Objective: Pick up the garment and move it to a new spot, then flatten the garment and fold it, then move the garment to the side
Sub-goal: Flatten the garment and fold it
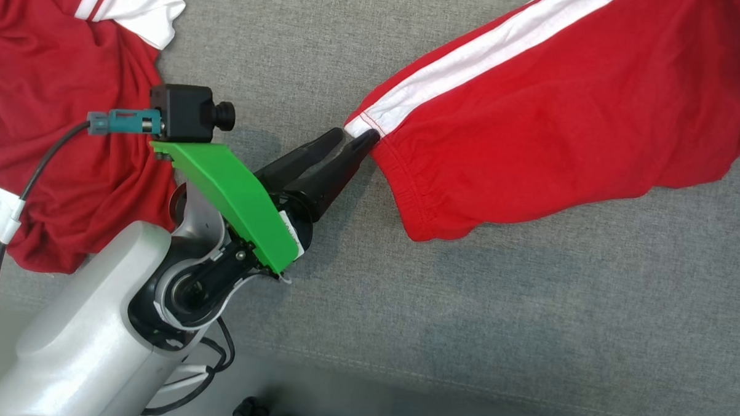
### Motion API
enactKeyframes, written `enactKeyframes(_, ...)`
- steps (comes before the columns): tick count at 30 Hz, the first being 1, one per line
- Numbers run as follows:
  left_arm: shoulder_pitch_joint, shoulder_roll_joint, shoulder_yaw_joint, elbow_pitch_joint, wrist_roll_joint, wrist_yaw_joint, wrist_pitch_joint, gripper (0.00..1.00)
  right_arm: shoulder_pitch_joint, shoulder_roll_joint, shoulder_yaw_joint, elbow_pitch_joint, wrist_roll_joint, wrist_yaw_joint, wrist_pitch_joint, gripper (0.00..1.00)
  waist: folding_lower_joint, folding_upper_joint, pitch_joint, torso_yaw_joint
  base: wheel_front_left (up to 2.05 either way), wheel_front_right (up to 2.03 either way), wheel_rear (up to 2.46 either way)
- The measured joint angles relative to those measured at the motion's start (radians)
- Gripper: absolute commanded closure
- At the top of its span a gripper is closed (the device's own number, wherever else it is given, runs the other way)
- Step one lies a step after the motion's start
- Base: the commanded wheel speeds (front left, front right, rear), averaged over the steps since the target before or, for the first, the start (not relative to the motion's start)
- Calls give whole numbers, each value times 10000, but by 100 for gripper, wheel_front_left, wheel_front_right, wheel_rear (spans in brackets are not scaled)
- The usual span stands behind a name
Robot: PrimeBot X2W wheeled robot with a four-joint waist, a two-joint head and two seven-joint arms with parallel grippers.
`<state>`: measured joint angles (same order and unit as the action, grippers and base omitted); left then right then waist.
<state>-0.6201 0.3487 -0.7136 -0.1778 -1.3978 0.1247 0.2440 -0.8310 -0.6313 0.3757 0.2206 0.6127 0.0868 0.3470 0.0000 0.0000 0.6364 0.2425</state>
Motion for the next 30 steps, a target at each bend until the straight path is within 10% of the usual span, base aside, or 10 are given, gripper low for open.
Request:
enactKeyframes(15,605,-219,608,681,4,-12,-1277,0,924,861,119,640,-96,86,-2127,0,0,0,-1081,-362,0,0,0)
enactKeyframes(30,3841,-2075,1127,732,-2211,-196,-2729,0,4883,1969,-546,652,1223,-259,-4123,0,-1,0,-3041,-894,0,0,0)
